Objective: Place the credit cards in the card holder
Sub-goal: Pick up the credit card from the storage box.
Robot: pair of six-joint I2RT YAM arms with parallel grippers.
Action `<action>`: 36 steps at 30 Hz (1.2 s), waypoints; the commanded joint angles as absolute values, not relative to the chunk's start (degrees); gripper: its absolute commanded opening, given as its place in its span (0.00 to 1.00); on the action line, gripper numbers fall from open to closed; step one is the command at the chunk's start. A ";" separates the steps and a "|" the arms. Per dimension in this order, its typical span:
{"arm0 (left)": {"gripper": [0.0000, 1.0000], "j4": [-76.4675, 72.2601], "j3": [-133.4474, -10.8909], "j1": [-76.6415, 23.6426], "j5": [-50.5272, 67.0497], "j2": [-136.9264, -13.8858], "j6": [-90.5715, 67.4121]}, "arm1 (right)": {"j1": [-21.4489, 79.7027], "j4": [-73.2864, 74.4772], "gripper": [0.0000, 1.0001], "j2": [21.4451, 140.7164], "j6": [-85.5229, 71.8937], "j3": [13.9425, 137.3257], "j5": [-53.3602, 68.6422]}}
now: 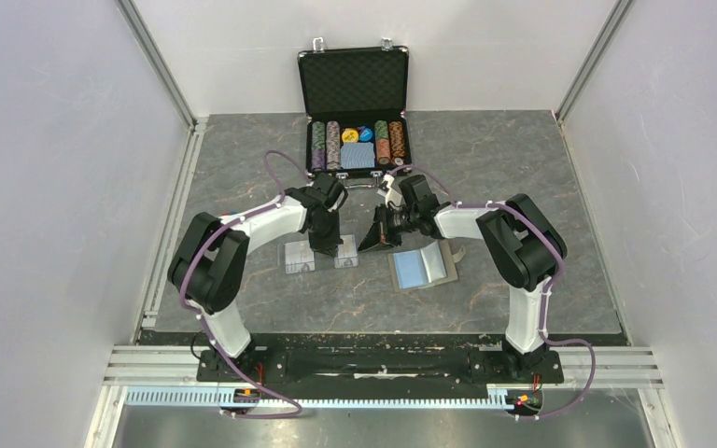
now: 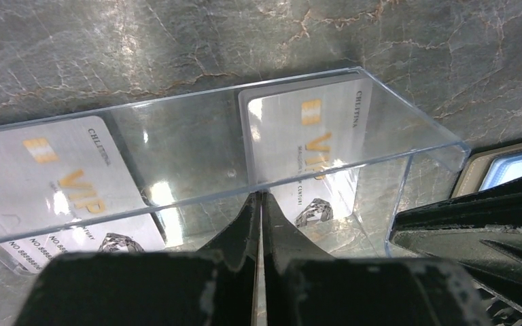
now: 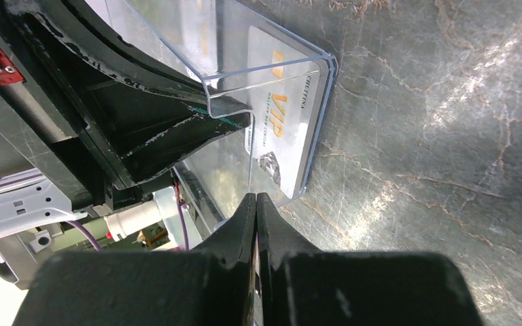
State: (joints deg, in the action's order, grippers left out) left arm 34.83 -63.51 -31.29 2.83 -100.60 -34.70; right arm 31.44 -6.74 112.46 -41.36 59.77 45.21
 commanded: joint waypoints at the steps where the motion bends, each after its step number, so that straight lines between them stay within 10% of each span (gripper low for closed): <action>1: 0.05 33.91 -66.92 -32.77 3.13 -99.29 -35.05 | 31.99 -7.21 0.01 113.13 -40.52 61.86 45.88; 27: 0.19 26.54 -64.69 -33.40 9.41 -94.62 -38.56 | 32.00 -5.31 0.00 113.34 -38.71 62.21 46.25; 36: 0.07 31.64 -64.96 -33.40 5.16 -97.11 -37.86 | 31.99 -5.26 0.01 112.96 -38.45 62.33 46.09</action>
